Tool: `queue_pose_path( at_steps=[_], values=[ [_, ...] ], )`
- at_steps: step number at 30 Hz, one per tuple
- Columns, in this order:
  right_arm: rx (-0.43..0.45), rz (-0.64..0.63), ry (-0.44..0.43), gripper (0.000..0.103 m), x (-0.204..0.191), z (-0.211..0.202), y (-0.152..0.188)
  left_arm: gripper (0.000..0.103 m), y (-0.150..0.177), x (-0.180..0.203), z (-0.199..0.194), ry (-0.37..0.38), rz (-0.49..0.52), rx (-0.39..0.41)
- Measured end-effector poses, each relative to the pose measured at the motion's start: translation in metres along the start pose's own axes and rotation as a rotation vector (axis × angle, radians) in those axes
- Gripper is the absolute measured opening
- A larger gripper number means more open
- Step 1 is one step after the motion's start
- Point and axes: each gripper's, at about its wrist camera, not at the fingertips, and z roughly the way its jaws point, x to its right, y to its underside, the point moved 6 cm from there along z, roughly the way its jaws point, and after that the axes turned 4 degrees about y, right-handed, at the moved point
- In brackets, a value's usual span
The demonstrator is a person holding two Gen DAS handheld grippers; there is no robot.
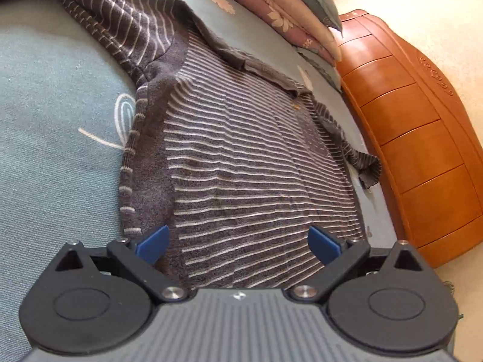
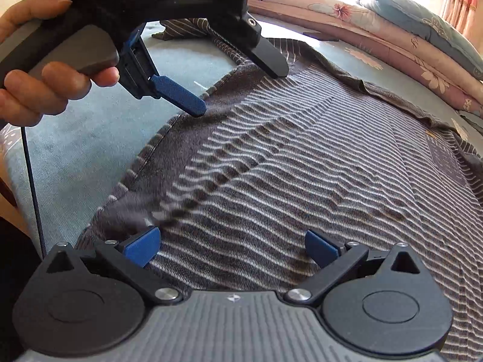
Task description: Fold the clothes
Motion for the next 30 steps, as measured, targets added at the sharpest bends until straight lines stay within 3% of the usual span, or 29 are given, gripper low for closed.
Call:
queue_pose_path(
  at_steps=[5,8,11,14,17,18,19,22,24,27,30],
  values=[
    [-0.006,0.010,0.008,0.103,0.003,-0.016,0.019,0.098,-0.004,-0.012,-0.008,-0.194,0.045,0.069],
    [0.003,-0.006,0.024,0.103,0.005,-0.027,0.027,0.097,-0.007,-0.026,-0.016,-0.385,0.054,0.090],
    [0.035,-0.010,0.052,0.103,0.009,-0.036,0.030,0.097,-0.007,-0.022,-0.031,-0.240,0.015,0.117],
    [0.075,0.030,0.092,0.103,0.017,-0.035,0.022,0.097,-0.006,-0.005,-0.041,-0.112,0.039,0.147],
    [0.082,0.092,0.143,0.103,0.029,-0.028,0.017,0.097,0.000,0.014,-0.025,0.043,0.046,0.079],
    [0.066,0.111,0.154,0.103,0.033,-0.024,0.019,0.097,0.003,0.016,-0.016,0.051,0.046,0.049],
    [0.049,0.129,0.164,0.103,0.038,-0.020,0.021,0.097,0.006,0.019,-0.006,0.058,0.047,0.019],
    [0.018,0.165,0.142,0.103,0.041,-0.020,0.038,0.097,0.011,0.011,0.013,-0.135,0.086,-0.015],
    [0.003,0.210,0.108,0.103,0.042,-0.027,0.049,0.097,0.009,0.011,0.011,-0.164,0.112,0.007],
    [0.006,0.155,0.113,0.103,0.037,-0.036,0.055,0.097,0.008,0.009,0.007,-0.236,0.138,0.017],
    [0.056,0.171,0.145,0.103,0.040,-0.039,0.048,0.097,0.010,0.008,0.005,-0.225,0.136,0.016]
  ],
)
